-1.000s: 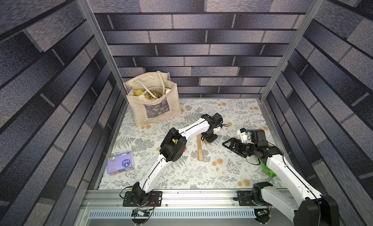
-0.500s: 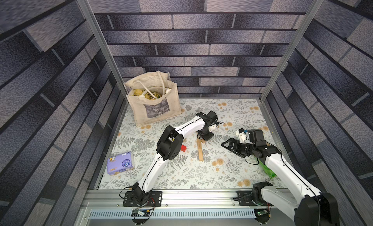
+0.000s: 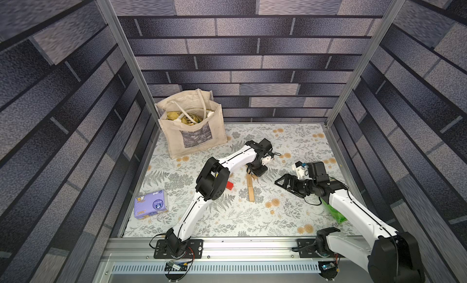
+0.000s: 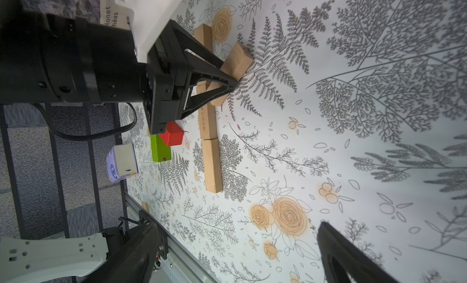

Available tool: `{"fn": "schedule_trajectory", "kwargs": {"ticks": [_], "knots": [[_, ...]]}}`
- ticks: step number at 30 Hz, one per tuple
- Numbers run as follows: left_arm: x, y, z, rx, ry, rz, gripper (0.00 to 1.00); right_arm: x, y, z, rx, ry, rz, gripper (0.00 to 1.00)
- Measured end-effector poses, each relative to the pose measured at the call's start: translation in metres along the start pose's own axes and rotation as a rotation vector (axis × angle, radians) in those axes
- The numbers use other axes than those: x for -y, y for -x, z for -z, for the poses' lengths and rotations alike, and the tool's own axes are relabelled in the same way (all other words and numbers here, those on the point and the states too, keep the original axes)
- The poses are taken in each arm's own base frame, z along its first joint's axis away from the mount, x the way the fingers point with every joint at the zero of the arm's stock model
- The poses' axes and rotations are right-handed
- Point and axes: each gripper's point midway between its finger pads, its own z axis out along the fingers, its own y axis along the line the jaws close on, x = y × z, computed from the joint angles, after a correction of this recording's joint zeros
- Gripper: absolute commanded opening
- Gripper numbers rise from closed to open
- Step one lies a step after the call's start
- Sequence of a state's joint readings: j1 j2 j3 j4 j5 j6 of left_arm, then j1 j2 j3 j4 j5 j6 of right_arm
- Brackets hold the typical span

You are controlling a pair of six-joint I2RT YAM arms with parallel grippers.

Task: Assemble the letter k with building blocks
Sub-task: Assemble the building block at the center of the board, then adjust the building block at the center of the board.

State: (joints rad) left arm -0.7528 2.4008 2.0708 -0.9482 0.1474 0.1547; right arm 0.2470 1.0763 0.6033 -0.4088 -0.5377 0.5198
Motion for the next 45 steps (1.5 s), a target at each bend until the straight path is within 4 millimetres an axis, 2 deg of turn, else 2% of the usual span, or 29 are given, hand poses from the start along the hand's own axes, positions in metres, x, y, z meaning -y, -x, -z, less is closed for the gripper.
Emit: {"fn": "schedule_trajectory", "kwargs": {"ticks": [5, 12, 19, 22, 25, 29, 31, 34, 36, 38, 42, 45], "knots": [[-0.003, 0.0, 0.001, 0.001, -0.005, 0.002, 0.3, 0.0, 0.001, -0.001, 0.002, -0.002, 0.002, 1.0], [-0.002, 0.0, 0.001, 0.002, -0.005, -0.018, 0.47, -0.001, 0.001, -0.003, -0.003, -0.002, 0.006, 1.0], [0.0, 0.003, 0.0, 0.012, 0.008, -0.04, 0.46, -0.004, 0.008, -0.006, -0.005, -0.001, 0.01, 1.0], [0.0, 0.009, 0.007, 0.033, 0.038, -0.059, 0.46, -0.007, 0.009, -0.007, -0.009, 0.002, 0.017, 1.0], [-0.002, 0.019, 0.029, 0.085, 0.067, -0.063, 0.43, -0.008, 0.01, -0.009, -0.01, 0.005, 0.022, 1.0], [-0.006, 0.03, 0.085, 0.208, 0.13, -0.023, 0.31, -0.008, 0.011, -0.012, -0.015, 0.01, 0.023, 1.0], [-0.009, 0.025, 0.111, 0.252, 0.161, 0.027, 0.24, -0.009, 0.011, -0.013, -0.017, 0.015, 0.029, 1.0], [-0.014, 0.005, 0.131, 0.277, 0.189, 0.14, 0.11, -0.011, 0.011, -0.014, -0.022, 0.023, 0.041, 1.0], [-0.016, -0.012, 0.129, 0.258, 0.19, 0.23, 0.05, -0.013, 0.011, -0.016, -0.03, 0.03, 0.054, 1.0], [-0.017, -0.029, 0.114, 0.215, 0.182, 0.315, 0.0, -0.016, 0.011, -0.018, -0.044, 0.04, 0.067, 1.0], [-0.018, -0.065, 0.074, 0.102, 0.177, 0.48, 0.0, -0.023, 0.011, -0.025, -0.071, 0.067, 0.092, 1.0], [-0.019, -0.073, 0.054, 0.065, 0.178, 0.563, 0.0, -0.026, 0.012, -0.028, -0.087, 0.084, 0.1, 1.0]]}}
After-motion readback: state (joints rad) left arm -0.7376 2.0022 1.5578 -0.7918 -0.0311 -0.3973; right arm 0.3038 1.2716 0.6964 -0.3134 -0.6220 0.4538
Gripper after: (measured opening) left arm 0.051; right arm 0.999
